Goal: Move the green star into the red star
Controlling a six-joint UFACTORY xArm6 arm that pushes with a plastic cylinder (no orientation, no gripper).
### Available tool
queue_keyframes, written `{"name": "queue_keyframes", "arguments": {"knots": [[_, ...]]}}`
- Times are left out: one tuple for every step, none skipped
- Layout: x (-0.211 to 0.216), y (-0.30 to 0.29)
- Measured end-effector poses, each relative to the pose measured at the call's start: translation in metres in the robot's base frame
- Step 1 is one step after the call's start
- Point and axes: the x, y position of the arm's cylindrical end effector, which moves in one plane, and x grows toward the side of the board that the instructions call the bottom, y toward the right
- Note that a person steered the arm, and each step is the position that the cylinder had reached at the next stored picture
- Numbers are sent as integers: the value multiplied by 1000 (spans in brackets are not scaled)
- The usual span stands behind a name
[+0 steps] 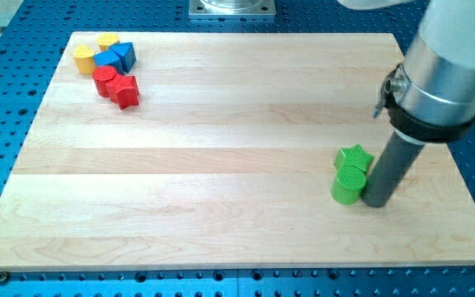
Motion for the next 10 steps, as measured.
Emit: {"name": "queue_keyframes", "arguments": {"knots": [[-24,-14],[-54,-45],[-105,-60],[-133,-105],[-129,-57],[-154,-39],[-158,-98],[-138,-90],[-140,17],[-188,23]]}}
